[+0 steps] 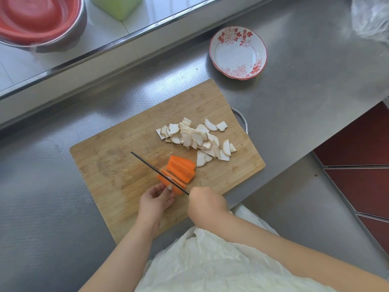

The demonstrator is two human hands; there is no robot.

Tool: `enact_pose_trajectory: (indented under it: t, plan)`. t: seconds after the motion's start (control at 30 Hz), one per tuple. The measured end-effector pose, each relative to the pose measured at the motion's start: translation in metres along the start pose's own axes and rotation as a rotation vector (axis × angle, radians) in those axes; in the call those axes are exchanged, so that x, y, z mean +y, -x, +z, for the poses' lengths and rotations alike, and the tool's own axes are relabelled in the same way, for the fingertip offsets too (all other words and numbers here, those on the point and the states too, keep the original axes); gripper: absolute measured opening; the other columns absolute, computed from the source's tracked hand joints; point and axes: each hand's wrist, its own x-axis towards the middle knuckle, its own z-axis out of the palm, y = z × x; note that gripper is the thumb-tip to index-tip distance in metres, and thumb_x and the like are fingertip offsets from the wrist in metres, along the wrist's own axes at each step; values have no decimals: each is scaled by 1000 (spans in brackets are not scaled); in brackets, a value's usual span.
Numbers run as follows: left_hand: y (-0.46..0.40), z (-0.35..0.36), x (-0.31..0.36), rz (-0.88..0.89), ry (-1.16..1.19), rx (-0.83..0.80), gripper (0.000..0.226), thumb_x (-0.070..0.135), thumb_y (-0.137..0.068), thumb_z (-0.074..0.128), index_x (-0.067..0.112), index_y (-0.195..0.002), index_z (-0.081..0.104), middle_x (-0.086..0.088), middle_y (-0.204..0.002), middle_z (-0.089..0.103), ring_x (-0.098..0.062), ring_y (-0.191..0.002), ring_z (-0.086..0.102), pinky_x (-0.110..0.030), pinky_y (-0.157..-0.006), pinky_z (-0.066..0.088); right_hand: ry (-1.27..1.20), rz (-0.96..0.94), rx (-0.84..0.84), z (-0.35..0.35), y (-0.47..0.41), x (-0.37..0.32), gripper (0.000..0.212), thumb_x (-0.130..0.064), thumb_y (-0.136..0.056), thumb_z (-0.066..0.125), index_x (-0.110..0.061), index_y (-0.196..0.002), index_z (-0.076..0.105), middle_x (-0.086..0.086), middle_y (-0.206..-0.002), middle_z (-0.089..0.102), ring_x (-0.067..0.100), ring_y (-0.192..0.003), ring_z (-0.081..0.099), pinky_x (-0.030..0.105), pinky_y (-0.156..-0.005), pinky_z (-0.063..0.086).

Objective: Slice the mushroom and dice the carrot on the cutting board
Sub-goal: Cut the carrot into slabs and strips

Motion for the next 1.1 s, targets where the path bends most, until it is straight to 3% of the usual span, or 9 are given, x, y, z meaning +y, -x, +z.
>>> enact_pose_trajectory:
  t: [0.4,0.73,1.1]
  plan:
    - [1,1,2,4,-2,1,27,14,-88,68,5,-113,61,-6,-97,73,-15,-88,71,-26,-81,53,-55,31,10,13,-26,-4,22,-6,-94,48,-11,-112,59,8,-112,62,25,-103,61,30,-70,42]
    - [-2,0,-3,-19,-14,36,39,14,-88,69,3,-123,57,-10,-108,71,-18,-94,71,-29,-82,55,-116,22,2,11,-31,8,16,-10,-94,47,-13,-105,58,7,-105,62,24,-96,61,30,-68,42]
    - [0,-3,-1,-23,-46,13,39,12,-92,63,3,-129,55,-12,-114,69,-21,-101,68,-24,-78,55,-293,32,-36,6,-46,24,25,-24,-95,50,-13,-118,52,7,-108,62,27,-98,60,29,-71,43]
